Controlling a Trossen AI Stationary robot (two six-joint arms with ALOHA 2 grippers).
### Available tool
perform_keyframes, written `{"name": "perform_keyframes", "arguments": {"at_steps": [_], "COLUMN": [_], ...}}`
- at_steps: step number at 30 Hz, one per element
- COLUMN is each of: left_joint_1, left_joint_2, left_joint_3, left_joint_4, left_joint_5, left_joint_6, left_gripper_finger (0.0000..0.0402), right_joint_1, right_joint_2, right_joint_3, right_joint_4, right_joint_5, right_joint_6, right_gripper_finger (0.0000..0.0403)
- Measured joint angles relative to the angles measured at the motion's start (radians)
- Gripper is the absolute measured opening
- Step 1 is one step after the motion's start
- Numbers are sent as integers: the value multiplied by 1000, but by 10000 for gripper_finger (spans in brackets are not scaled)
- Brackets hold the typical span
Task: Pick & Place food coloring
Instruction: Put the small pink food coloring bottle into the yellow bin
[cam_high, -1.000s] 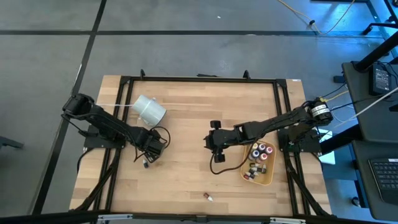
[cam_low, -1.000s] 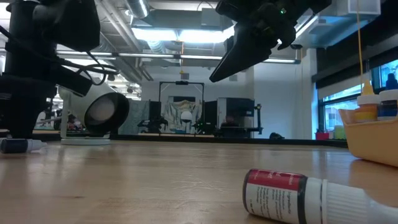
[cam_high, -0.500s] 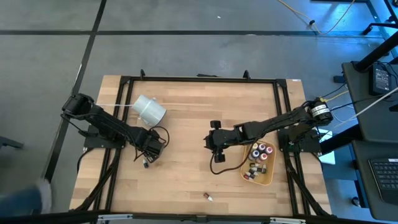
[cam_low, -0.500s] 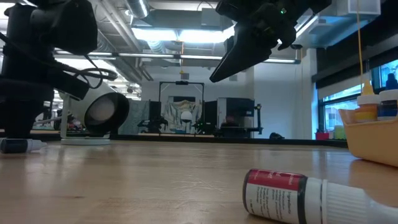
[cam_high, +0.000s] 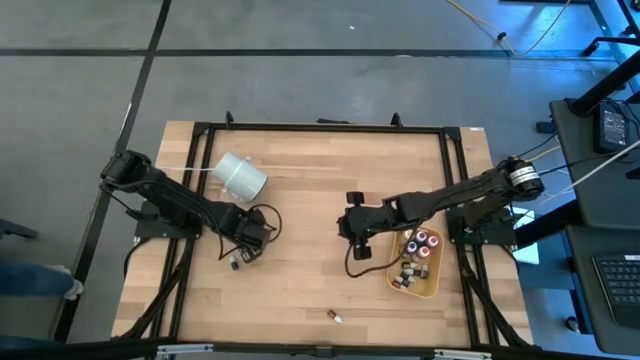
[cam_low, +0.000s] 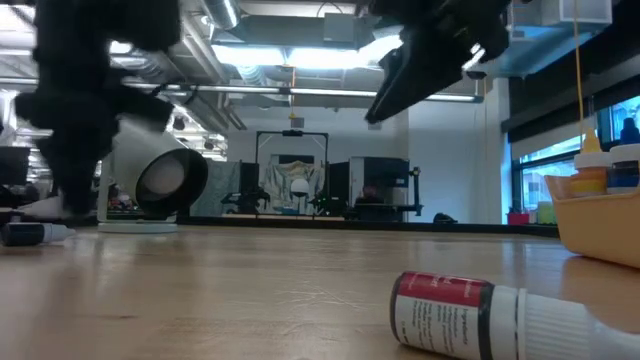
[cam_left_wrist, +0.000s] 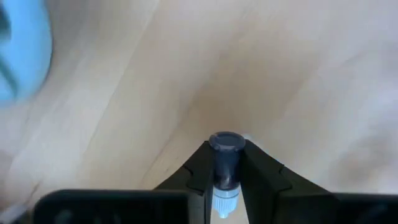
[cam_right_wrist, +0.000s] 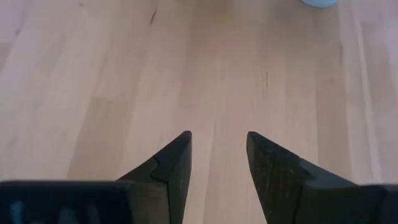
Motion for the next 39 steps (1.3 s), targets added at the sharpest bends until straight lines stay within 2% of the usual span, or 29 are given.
{"name": "perform_keyframes", "arguments": {"at_steps": [3,6,14,18,22,26,39], "left_joint_1": [10,24,70,104,140,169,190], "left_joint_2": [0,-1,24,100,196,277,419], "left_joint_3": [72,128,146,146,146,146,146], "left_joint_4": [22,140,653,883,1074,1118,1116], "left_joint_5": [-30,-76,-93,-91,-21,31,43], "left_joint_6": [43,95,414,564,666,661,601], "left_gripper_finger": [55,55,56,56,56,56,60], "right_joint_1": [14,28,63,76,87,89,89], "right_joint_2": [-43,-84,-165,-176,-177,-177,-177], "right_joint_3": [0,0,0,0,0,0,0], "right_joint_4": [-55,-109,-276,-317,-319,-322,-310], "right_joint_5": [0,0,0,0,0,0,1], "right_joint_6": [3,30,152,219,261,287,291], "right_gripper_finger": [156,156,156,156,156,156,156]}}
